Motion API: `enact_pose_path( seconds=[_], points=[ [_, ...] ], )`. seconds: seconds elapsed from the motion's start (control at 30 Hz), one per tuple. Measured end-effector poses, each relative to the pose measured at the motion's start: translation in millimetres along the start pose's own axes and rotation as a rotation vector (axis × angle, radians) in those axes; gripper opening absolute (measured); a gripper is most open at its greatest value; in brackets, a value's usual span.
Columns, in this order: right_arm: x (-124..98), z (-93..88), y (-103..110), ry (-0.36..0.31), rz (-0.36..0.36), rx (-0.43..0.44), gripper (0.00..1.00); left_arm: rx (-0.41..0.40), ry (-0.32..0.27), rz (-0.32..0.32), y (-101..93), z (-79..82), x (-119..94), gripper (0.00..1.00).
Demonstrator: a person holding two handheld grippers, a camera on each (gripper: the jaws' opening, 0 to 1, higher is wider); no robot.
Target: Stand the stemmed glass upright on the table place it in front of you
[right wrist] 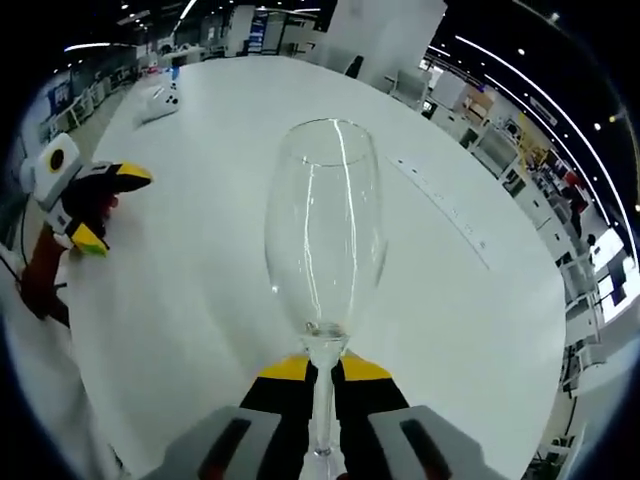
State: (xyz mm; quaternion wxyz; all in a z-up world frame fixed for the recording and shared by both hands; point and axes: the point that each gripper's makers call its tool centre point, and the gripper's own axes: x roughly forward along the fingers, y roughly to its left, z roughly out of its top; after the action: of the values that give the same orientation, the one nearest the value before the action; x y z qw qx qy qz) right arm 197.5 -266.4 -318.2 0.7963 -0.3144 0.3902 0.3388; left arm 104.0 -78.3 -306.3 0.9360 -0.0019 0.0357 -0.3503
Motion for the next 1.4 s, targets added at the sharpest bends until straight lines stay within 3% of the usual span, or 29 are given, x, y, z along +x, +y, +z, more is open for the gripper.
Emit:
enact_pose_path(
  seconds=[0.3, 0.7, 0.8, 1.0, 1.2, 1.4],
  points=[
    [-8, 0.5, -2, -0.066, -0.001, 0.053, 0.11, 0.004, 0.006, 0.001, 0.4, -0.9, 0, 0.5],
    [-23, 3.3, -10, -0.206, -0.03, 0.137, 0.11, 0.001, 0.001, 0.002, 1.3, 0.2, 0, 0.5],
    [-28, 6.5, -11, -0.259, -0.043, 0.156, 0.11, -0.001, -0.001, 0.001, 1.1, 0.4, 0, 0.5],
    [-40, 16.7, -16, -0.43, -0.085, 0.214, 0.11, 0.001, 0.0, 0.002, 0.7, -0.1, 0, 0.5],
    [-47, 16.7, -16, -0.532, -0.106, 0.256, 0.12, 0.002, 0.002, 0.001, -0.9, -0.8, -1, 0.5],
    [-50, 15.0, -15, -0.578, -0.107, 0.287, 0.12, 0.002, 0.001, 0.0, -2.1, -0.8, -1, 0.5]
  ],
)
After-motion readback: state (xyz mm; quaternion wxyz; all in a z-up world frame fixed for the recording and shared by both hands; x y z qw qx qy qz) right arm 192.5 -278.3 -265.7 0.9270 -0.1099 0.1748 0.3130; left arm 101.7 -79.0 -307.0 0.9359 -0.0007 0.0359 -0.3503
